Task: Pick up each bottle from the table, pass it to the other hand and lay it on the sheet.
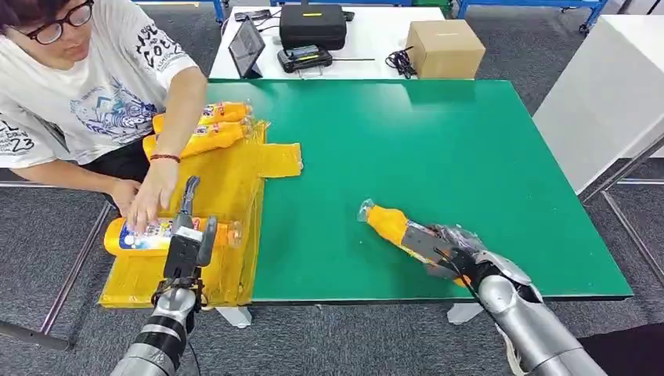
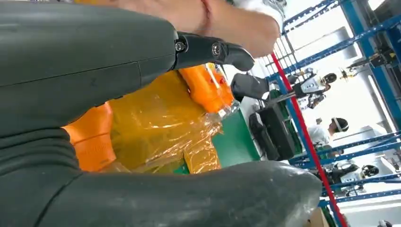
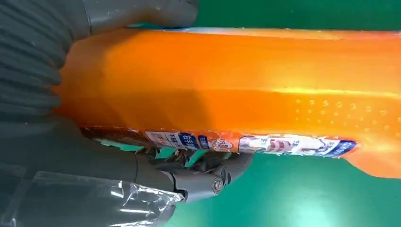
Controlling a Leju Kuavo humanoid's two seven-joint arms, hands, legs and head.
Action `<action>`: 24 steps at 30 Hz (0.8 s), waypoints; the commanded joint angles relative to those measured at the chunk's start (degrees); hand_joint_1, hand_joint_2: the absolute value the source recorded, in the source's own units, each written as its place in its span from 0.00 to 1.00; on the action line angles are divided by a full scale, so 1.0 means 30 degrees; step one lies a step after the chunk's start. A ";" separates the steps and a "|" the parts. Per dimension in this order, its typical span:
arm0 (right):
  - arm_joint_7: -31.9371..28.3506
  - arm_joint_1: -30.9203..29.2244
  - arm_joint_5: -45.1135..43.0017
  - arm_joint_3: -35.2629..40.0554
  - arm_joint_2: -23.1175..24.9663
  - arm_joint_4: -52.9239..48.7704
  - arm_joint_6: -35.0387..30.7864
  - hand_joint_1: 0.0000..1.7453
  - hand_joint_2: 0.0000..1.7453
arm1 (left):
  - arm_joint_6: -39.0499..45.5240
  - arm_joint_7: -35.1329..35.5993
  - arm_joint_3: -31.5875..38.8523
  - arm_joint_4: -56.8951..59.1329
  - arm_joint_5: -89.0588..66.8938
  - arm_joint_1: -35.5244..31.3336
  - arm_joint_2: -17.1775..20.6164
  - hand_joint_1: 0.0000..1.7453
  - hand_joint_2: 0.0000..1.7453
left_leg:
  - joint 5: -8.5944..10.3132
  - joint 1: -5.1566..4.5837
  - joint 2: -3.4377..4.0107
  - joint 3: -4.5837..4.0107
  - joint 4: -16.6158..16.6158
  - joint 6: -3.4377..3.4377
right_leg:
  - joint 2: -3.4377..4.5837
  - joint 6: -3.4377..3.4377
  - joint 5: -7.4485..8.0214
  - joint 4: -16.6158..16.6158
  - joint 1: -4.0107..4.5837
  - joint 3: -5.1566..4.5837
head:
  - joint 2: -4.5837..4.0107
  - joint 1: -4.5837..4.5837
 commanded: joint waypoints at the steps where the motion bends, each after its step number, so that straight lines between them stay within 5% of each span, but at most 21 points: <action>1: 0.0409 -0.0303 -0.0499 0.1836 -0.1025 0.1296 0.0229 1.00 1.00 | 0.0328 -0.0350 -0.0840 0.0659 0.0308 -0.0531 0.0032 0.00 0.00 | -0.0014 0.0021 -0.0046 0.0009 -0.0009 -0.0025 | -0.0046 -0.0029 -0.0020 -0.0019 0.0023 0.0035 | 0.0000 -0.0007; 10: 0.0701 -0.0386 -0.0074 0.1902 -0.0753 0.0762 -0.1519 1.00 1.00 | 0.0252 -0.0350 -0.0624 0.0426 0.0764 -0.0307 0.0092 0.00 0.00 | -0.0007 0.0027 -0.0077 -0.0075 -0.0009 -0.0035 | -0.0076 -0.0035 -0.0011 -0.0026 0.0026 -0.0033 | 0.0000 -0.0007; 15: -0.3022 0.2167 0.1851 -0.2511 0.4648 -0.1624 -0.8415 1.00 1.00 | 0.0045 -0.0350 0.0175 -0.1061 0.0499 0.0903 0.0027 0.00 0.00 | -0.0017 0.0051 -0.0001 -0.0041 -0.0050 -0.0053 | 0.0000 -0.0055 0.0005 -0.0064 0.0050 -0.0010 | 0.0000 -0.0007; 17: -0.2567 0.2315 0.2396 -0.2325 0.5093 -0.2088 -0.8496 1.00 1.00 | -0.0038 -0.0350 0.0280 -0.1218 0.0385 0.1042 -0.0011 0.00 0.00 | -0.0022 0.0045 0.0003 -0.0068 -0.0037 -0.0054 | 0.0003 -0.0057 -0.0002 -0.0041 0.0044 -0.0033 | 0.0000 -0.0014; 21: -0.6510 0.3599 0.2224 -0.4330 0.7893 -0.4580 -1.1668 1.00 1.00 | -0.1624 -0.0340 0.1212 -0.1626 0.0326 0.1337 -0.0793 0.00 0.00 | -0.0066 0.0070 0.0120 -0.0153 -0.0022 -0.0087 | 0.0106 -0.0085 -0.0018 0.0008 0.0073 -0.0158 | 0.0000 -0.0014; 24: -0.6455 0.3749 0.2323 -0.4318 0.7935 -0.5024 -1.1623 1.00 1.00 | -0.1703 -0.0291 0.1119 -0.1633 0.0259 0.1313 -0.0923 0.00 0.00 | -0.0017 0.0041 -0.0033 -0.0265 -0.0007 -0.0054 | -0.0061 -0.0032 -0.0045 0.0060 0.0041 -0.0256 | 0.0000 0.0007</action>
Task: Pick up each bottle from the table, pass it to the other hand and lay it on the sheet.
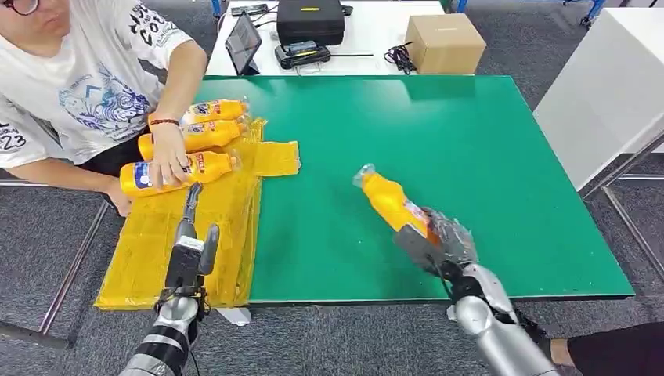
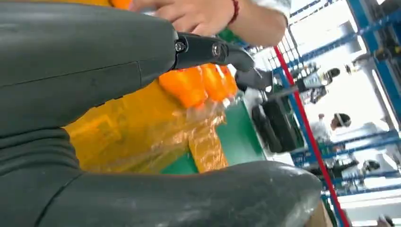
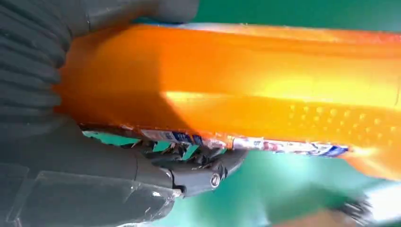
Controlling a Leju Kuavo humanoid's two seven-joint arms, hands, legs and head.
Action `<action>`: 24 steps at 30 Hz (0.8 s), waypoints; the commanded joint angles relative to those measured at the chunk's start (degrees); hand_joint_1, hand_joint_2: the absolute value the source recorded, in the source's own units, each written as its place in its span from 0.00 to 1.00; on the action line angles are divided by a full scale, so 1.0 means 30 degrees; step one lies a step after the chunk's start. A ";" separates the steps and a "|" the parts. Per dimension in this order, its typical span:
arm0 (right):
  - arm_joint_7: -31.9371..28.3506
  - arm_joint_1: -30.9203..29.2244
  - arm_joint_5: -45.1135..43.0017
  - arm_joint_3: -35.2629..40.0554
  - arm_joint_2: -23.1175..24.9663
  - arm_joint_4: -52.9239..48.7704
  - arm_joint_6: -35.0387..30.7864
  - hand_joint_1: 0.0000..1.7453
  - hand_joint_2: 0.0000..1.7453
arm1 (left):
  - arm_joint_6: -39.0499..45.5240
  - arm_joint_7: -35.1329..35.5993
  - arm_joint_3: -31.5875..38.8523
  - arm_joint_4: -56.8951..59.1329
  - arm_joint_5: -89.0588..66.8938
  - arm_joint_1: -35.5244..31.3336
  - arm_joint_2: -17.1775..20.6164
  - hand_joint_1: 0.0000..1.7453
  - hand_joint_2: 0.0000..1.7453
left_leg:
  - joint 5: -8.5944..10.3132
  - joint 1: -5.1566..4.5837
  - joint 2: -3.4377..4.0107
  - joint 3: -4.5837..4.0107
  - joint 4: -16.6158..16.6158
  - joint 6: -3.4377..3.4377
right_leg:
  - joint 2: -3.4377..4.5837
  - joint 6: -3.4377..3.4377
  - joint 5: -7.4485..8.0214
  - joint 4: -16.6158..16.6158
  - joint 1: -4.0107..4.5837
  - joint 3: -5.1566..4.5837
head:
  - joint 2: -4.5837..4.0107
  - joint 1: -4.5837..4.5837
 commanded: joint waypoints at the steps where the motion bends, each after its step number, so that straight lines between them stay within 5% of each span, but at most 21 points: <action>1: -0.3213 0.1570 0.0169 -0.3425 0.4790 -0.3319 -0.2284 1.00 1.00 | -0.1588 -0.0010 0.1534 -0.0506 0.0084 0.0220 -0.0840 0.00 0.00 | -0.0038 0.0035 -0.0033 -0.0005 0.0008 -0.0045 | -0.0022 -0.0062 -0.0046 0.0018 0.0044 -0.0004 | 0.0000 0.0007; 3: -0.5734 0.2096 -0.0716 -0.4348 0.6041 -0.4339 -0.3724 1.00 1.00 | -0.2347 0.0217 0.1441 -0.0591 0.0227 0.0181 -0.1078 0.00 0.00 | -0.0039 0.0042 -0.0042 -0.0011 0.0002 -0.0035 | -0.0038 -0.0061 -0.0054 0.0014 0.0045 -0.0007 | 0.0000 0.0014; 9: -0.8540 0.3228 -0.0643 -0.4659 0.6901 -0.5689 -0.5580 1.00 1.00 | -0.5547 0.2423 0.0365 -0.1097 0.2274 0.0241 -0.1684 0.00 0.00 | -0.0022 0.0022 -0.0067 -0.0077 0.0000 -0.0029 | -0.0061 -0.0071 -0.0061 0.0022 0.0022 -0.0060 | 0.0000 0.0022; 15: -0.8760 0.3319 -0.0857 -0.4692 0.6923 -0.5591 -0.5538 1.00 1.00 | -0.5768 0.2511 0.0200 -0.1228 0.2486 0.0257 -0.1754 0.00 0.00 | -0.0041 0.0028 -0.0051 -0.0039 -0.0002 -0.0043 | -0.0050 -0.0086 -0.0066 0.0001 0.0035 -0.0018 | 0.0000 0.0022; 18: -0.9915 0.3463 -0.2196 -0.4707 0.6983 -0.4317 -0.3579 1.00 1.00 | -0.8575 0.3400 -0.1257 -0.2248 0.4155 0.0480 -0.1444 0.00 0.00 | -0.0047 0.0038 -0.0029 -0.0022 -0.0007 -0.0055 | -0.0039 -0.0099 -0.0066 -0.0004 0.0047 -0.0006 | 0.0000 0.0015; 19: -1.0367 0.3547 -0.1768 -0.4579 0.7051 -0.3533 -0.3463 1.00 1.00 | -0.9512 0.3707 -0.2040 -0.2777 0.4528 0.0599 -0.1342 0.00 1.00 | -0.0059 0.0045 -0.0021 -0.0010 0.0003 -0.0063 | -0.0033 -0.0108 -0.0075 0.0002 0.0055 0.0002 | 0.0000 0.0022; 24: -1.1478 0.3602 -0.1593 -0.3542 0.7842 -0.0447 -0.2199 1.00 1.00 | -1.1747 0.4716 -0.4576 -0.5012 0.6215 0.1334 -0.1033 0.00 1.00 | -0.0055 0.0050 -0.0038 0.0007 -0.0024 -0.0051 | -0.0044 -0.0097 -0.0072 -0.0030 0.0060 0.0024 | 0.0000 0.0015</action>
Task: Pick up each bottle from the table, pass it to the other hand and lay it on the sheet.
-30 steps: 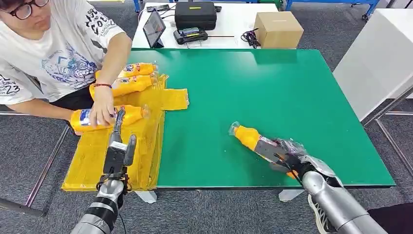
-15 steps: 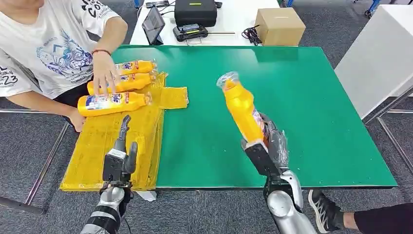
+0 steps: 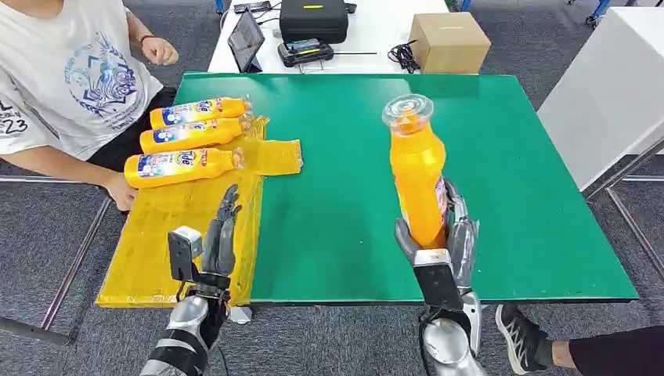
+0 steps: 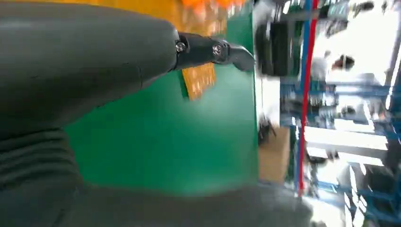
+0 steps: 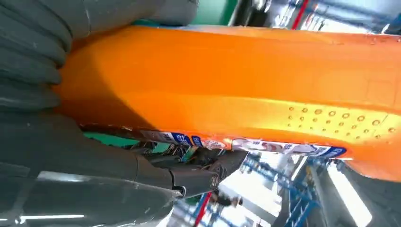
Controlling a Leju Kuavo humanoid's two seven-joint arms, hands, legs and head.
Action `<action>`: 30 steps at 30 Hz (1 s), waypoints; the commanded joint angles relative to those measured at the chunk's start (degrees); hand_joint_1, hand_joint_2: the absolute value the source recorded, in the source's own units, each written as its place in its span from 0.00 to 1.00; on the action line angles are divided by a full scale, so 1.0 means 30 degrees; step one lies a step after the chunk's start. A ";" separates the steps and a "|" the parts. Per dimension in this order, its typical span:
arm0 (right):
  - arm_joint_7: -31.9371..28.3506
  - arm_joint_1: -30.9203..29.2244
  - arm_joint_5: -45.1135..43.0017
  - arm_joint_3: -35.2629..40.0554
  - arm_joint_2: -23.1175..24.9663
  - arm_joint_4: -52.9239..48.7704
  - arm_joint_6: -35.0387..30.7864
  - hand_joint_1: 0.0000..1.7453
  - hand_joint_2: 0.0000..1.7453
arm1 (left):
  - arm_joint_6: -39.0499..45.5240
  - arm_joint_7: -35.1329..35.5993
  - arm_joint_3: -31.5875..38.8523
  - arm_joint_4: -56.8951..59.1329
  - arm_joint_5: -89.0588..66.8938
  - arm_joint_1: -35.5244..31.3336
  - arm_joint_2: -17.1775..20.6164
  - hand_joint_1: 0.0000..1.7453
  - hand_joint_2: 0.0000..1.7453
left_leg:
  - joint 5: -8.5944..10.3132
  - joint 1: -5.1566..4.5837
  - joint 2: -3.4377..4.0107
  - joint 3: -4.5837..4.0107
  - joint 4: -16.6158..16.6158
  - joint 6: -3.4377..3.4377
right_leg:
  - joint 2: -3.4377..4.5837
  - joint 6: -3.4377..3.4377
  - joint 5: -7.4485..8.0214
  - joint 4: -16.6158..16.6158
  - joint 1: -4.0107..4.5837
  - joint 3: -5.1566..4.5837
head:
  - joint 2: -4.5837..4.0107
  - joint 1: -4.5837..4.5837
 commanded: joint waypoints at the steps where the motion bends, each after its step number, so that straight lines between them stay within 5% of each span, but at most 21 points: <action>1: -0.1616 -0.0028 -0.0016 0.0752 0.1332 0.5407 0.1770 1.00 1.00 | -0.3278 0.1529 -0.4778 -0.3469 0.2370 0.0763 0.0805 0.00 1.00 | -0.0030 0.0025 0.0030 0.0079 -0.0023 -0.0030 | 0.0019 -0.0036 -0.0016 -0.0039 0.0028 0.0084 | 0.0000 -0.0007; 18: -0.1641 -0.1294 0.0601 0.2810 0.2298 0.8558 0.1806 1.00 1.00 | -0.3284 0.1586 -0.6894 -0.5131 0.2301 0.1137 0.1274 0.00 1.00 | -0.0031 0.0012 0.0063 0.0043 -0.0023 -0.0038 | 0.0055 -0.0033 -0.0005 -0.0020 0.0013 0.0035 | 0.0000 -0.0007; 30: -0.0423 -0.1955 0.2882 0.5495 0.2344 0.9588 -0.0171 1.00 1.00 | -0.1029 0.4040 -0.6444 -0.3523 0.3003 0.0814 0.0890 0.00 1.00 | -0.0027 0.0015 0.0043 0.0047 -0.0024 -0.0040 | 0.0036 -0.0036 -0.0007 -0.0022 0.0015 0.0041 | 0.0000 0.0000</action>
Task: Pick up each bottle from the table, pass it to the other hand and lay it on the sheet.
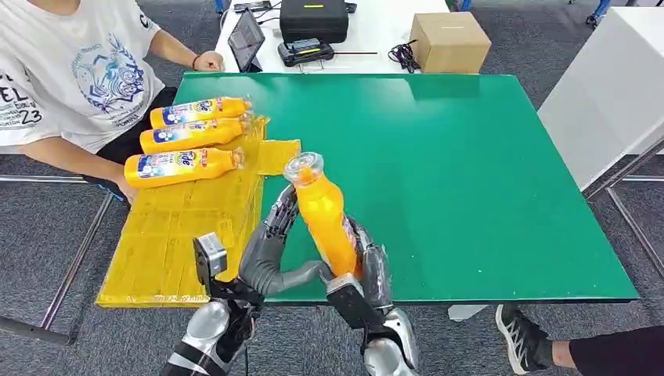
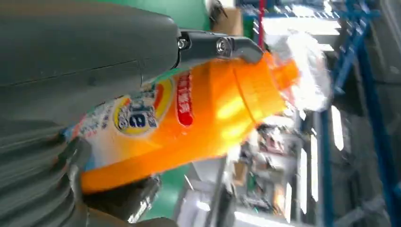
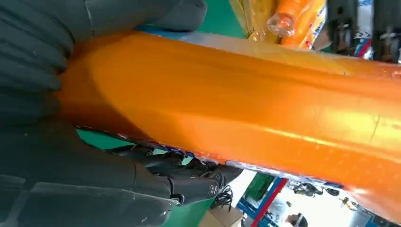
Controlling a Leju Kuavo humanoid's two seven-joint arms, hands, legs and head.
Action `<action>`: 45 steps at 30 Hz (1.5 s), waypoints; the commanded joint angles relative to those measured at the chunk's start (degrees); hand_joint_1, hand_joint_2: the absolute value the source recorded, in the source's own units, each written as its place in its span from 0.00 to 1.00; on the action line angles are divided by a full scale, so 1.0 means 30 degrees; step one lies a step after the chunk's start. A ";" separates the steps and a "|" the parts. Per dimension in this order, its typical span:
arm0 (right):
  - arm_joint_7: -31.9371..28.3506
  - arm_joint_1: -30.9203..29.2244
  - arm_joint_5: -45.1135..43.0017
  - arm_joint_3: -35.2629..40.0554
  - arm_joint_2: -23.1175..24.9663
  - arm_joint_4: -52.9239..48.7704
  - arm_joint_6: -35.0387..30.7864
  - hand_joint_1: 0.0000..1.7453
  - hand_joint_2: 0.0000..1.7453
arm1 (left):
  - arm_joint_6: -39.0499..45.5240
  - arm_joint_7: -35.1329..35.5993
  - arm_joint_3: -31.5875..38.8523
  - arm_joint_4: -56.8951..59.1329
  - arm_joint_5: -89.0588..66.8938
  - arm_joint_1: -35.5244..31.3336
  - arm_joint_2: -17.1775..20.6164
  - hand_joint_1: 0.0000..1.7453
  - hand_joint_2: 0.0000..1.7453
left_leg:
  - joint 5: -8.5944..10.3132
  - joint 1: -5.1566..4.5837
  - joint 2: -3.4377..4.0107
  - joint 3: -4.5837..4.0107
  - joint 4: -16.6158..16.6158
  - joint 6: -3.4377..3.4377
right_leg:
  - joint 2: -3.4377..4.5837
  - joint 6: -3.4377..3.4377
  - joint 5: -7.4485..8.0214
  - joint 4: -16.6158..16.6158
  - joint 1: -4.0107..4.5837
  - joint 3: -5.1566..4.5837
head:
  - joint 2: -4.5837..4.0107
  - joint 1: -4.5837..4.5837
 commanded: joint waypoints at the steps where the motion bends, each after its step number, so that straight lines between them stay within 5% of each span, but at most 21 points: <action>1: 0.0213 -0.1225 0.0973 0.2566 -0.0097 0.2666 -0.1239 1.00 1.00 | 0.0587 0.1232 -0.0398 0.1732 0.0661 -0.0638 0.0482 0.00 1.00 | -0.0030 0.0020 0.0054 0.0117 -0.0035 -0.0041 | 0.0042 -0.0050 -0.0015 -0.0035 0.0023 0.0103 | 0.0000 0.0007; 11: 0.0403 -0.1938 0.1207 0.3603 -0.0044 0.4235 -0.1958 1.00 1.00 | 0.0731 0.2559 0.0477 0.3292 0.3786 -0.1215 0.0210 0.00 1.00 | -0.0027 0.0023 0.0054 0.0100 -0.0023 -0.0039 | 0.0040 -0.0048 -0.0012 -0.0027 0.0025 0.0078 | 0.0000 0.0000; 28: 0.0451 -0.3457 0.1298 0.5799 0.0052 0.8583 0.0157 1.00 1.00 | -0.0855 0.2621 0.0029 0.3918 0.7478 -0.1848 0.0582 0.00 1.00 | -0.0025 0.0036 -0.0010 0.0093 -0.0018 -0.0039 | -0.0027 -0.0045 -0.0034 -0.0025 0.0037 0.0088 | 0.0000 0.0007; 29: 0.0610 -0.3543 0.1488 0.5849 0.0049 0.8880 0.0029 1.00 1.00 | -0.0857 0.2307 0.0049 0.3755 0.7370 -0.1795 0.0584 0.04 1.00 | -0.0012 0.0019 -0.0006 0.0059 -0.0016 -0.0027 | -0.0019 -0.0031 -0.0022 -0.0016 0.0018 0.0048 | 0.0000 0.0000; 30: 0.0639 -0.3521 0.1439 0.5856 0.0080 0.9024 0.0004 1.00 1.00 | -0.0696 0.2236 0.0093 0.3598 0.7341 -0.1707 0.0494 1.00 1.00 | -0.0023 0.0030 -0.0003 0.0083 -0.0013 -0.0035 | -0.0020 -0.0042 -0.0032 -0.0017 0.0030 0.0073 | 0.0000 0.0007; 45: 0.0989 -0.3544 0.1541 0.5632 0.0090 0.8953 0.0304 1.00 1.00 | 0.1242 0.0328 0.0130 0.2092 0.4370 -0.1336 0.0185 1.00 1.00 | -0.0022 0.0036 -0.0032 0.0062 0.0002 -0.0034 | -0.0051 -0.0041 -0.0038 -0.0013 0.0037 0.0055 | 0.0000 0.0000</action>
